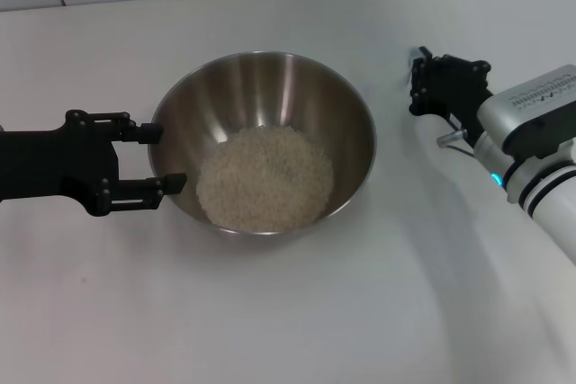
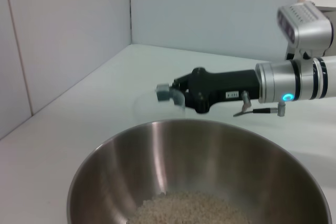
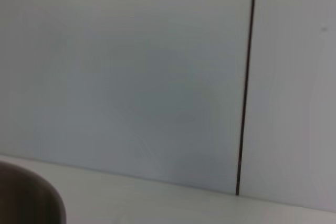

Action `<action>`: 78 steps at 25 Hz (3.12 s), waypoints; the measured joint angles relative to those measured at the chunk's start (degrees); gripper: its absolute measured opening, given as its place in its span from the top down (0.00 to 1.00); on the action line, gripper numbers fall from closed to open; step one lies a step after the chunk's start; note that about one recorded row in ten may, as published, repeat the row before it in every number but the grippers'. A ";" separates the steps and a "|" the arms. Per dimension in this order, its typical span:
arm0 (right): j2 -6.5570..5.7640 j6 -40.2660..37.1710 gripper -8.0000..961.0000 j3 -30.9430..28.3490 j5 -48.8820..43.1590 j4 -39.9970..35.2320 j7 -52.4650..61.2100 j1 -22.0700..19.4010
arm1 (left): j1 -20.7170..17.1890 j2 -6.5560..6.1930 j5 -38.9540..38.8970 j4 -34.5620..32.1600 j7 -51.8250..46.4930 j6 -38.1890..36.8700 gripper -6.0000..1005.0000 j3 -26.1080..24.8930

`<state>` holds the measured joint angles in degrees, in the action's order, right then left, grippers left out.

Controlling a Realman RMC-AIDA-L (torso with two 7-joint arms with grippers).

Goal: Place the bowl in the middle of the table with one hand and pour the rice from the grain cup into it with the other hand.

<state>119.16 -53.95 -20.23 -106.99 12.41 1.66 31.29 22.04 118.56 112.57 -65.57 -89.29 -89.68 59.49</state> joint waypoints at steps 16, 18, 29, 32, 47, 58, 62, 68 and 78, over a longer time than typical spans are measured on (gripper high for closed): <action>0.14 -0.17 0.88 -0.03 -1.83 2.19 -0.11 -4.12 | 0.02 0.00 0.00 0.00 0.00 -0.08 0.30 0.00; 0.10 -1.61 0.78 -0.28 -1.84 2.79 -0.10 -5.50 | 0.02 0.00 0.00 0.00 0.00 -0.12 0.30 0.00; -1.09 -16.52 0.24 -2.56 -1.81 3.25 5.85 -14.27 | 0.02 0.00 0.01 0.05 -0.08 -0.23 0.30 0.00; -2.12 -28.49 0.18 -2.42 -4.97 0.93 11.59 -15.34 | 0.02 0.00 0.01 0.08 -0.08 -0.25 0.30 0.00; 0.29 -47.87 0.14 24.09 -23.85 -53.64 62.18 6.56 | 0.50 0.00 0.01 0.32 -0.01 0.30 0.30 0.03; 0.22 -47.81 0.14 58.81 -18.93 -73.24 88.93 4.59 | 0.78 0.00 0.11 0.35 -0.57 0.41 0.30 0.34; 0.37 -46.38 0.14 62.77 -18.67 -75.57 90.69 4.03 | 0.93 0.00 0.35 0.09 -1.21 0.47 0.30 0.35; 0.41 -45.50 0.15 63.42 -18.49 -75.86 91.13 4.02 | 1.08 -0.07 0.38 0.00 -1.36 0.47 0.30 0.35; 0.45 -44.82 0.15 64.09 -18.34 -75.67 91.00 3.96 | 1.08 -0.09 0.39 0.00 -1.40 0.47 0.30 0.35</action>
